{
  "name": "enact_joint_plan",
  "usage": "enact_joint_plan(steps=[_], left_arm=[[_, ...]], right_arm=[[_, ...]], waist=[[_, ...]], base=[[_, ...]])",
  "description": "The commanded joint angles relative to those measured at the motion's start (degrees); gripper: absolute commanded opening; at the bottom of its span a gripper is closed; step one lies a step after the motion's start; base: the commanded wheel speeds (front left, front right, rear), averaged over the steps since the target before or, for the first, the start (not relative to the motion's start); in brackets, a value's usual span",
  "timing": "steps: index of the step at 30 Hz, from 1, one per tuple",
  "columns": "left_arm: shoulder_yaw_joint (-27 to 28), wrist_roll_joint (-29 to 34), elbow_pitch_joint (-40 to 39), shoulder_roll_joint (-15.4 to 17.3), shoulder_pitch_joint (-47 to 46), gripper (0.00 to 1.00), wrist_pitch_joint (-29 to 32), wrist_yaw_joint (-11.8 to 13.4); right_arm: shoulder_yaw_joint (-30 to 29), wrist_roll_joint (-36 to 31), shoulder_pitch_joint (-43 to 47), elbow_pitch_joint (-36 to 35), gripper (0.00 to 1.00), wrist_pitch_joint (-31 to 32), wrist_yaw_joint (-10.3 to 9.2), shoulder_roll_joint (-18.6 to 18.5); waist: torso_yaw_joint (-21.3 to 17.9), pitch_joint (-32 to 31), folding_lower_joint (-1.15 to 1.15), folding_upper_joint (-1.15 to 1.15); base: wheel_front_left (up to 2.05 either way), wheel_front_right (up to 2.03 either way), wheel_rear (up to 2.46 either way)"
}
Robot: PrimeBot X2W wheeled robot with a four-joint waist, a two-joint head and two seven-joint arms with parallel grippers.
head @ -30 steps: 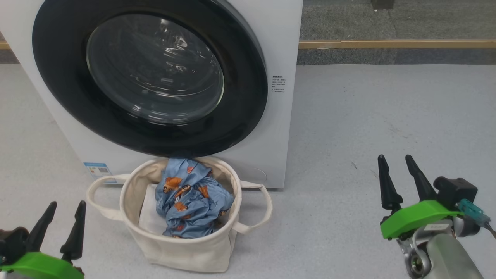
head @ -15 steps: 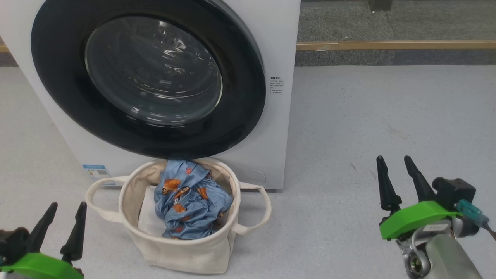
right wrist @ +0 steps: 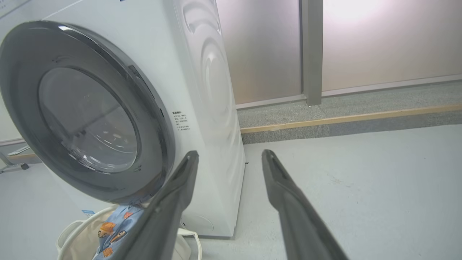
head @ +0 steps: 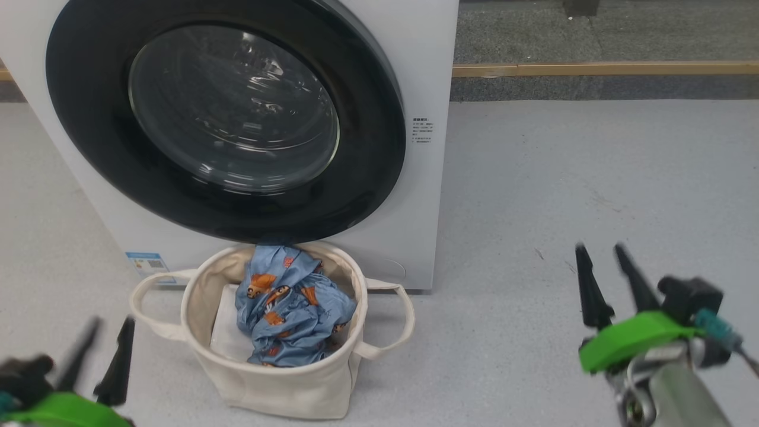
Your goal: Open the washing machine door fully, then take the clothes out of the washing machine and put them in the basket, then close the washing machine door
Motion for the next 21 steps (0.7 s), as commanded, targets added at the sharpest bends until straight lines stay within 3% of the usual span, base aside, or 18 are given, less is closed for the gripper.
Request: enact_joint_plan(steps=[1,5,11,14,21], left_arm=[[0.0,0.0,0.3,-0.3,0.1,0.00,0.1,0.0],[-1.7,-0.2,2.7,-3.7,3.0,0.00,0.2,0.0],[-0.6,-2.8,2.0,-4.8,3.0,0.00,1.3,0.0],[0.1,-4.6,1.6,-5.6,3.1,0.00,1.9,0.0],[1.2,-7.7,0.9,-6.9,3.1,0.00,3.1,0.0]], right_arm=[[0.0,0.1,0.1,0.4,0.00,0.1,0.00,0.0],[0.2,0.3,3.4,3.7,0.00,0.2,0.00,0.7],[-0.4,3.9,3.6,3.0,0.00,1.3,0.00,0.9],[-0.6,6.3,3.9,2.4,0.00,1.9,0.00,1.0],[-1.1,10.5,4.2,1.5,0.00,3.0,0.00,1.2]], waist=[[0.0,0.0,0.00,0.00],[0.0,0.0,0.00,0.00],[0.3,0.1,0.13,0.00],[0.5,0.3,0.02,0.00],[0.9,0.6,0.00,0.00]], base=[[0.00,0.00,0.00],[0.00,0.00,0.00],[0.00,0.00,0.00],[0.00,0.00,0.00],[0.00,0.00,0.00]])
